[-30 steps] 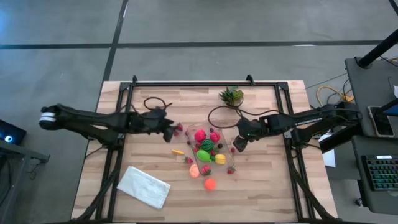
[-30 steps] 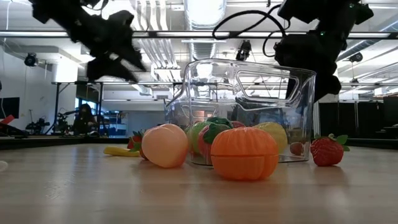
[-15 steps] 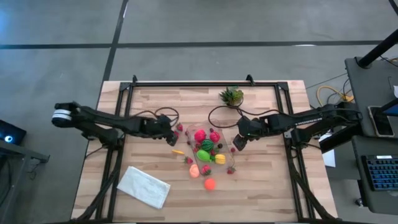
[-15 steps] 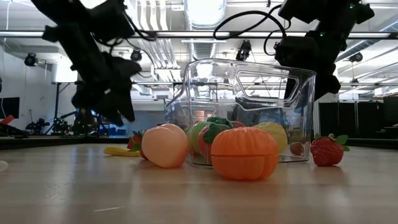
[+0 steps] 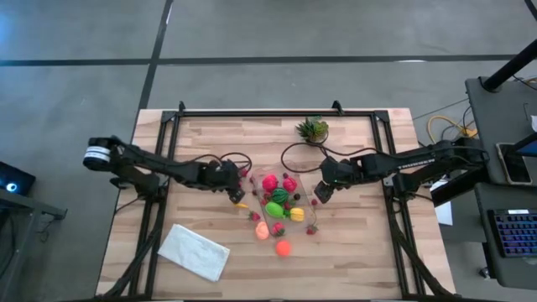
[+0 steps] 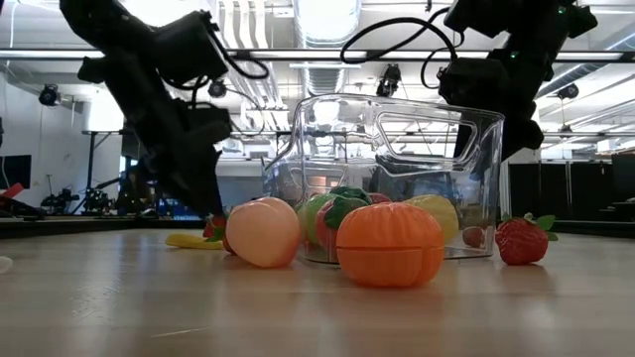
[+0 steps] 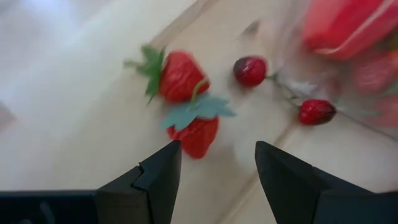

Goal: Pick and placing Produce into tupperware
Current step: Put the red strawberry into the transparent bin

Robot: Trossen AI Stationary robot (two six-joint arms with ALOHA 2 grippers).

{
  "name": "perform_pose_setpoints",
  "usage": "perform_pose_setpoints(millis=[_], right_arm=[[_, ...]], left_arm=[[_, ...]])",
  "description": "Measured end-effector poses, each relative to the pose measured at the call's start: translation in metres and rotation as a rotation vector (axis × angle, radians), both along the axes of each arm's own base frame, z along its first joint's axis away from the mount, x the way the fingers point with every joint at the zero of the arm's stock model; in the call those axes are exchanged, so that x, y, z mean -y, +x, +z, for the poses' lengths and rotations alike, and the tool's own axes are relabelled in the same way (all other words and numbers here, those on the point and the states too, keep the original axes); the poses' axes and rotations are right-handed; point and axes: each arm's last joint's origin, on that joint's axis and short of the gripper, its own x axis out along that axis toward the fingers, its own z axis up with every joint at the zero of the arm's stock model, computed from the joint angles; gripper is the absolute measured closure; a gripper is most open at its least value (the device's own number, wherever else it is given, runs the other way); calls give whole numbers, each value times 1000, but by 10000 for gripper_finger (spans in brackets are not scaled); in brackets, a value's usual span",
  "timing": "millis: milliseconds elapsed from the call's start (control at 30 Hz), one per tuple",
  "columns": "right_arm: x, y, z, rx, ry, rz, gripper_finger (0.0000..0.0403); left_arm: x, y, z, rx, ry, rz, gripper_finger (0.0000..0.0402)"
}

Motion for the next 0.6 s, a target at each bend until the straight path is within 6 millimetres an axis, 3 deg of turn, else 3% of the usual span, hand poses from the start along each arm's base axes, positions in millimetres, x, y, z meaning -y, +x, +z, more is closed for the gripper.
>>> perform_pose_setpoints(millis=[267, 600], right_arm=[[0, 0, 0, -2, -3, 1, 165], [2, -13, 14, 28, -207, -72, 165]], left_arm=[[2, -1, 5, 58, 146, 9, 211], [9, -1, 5, 102, 41, 75, 211]])
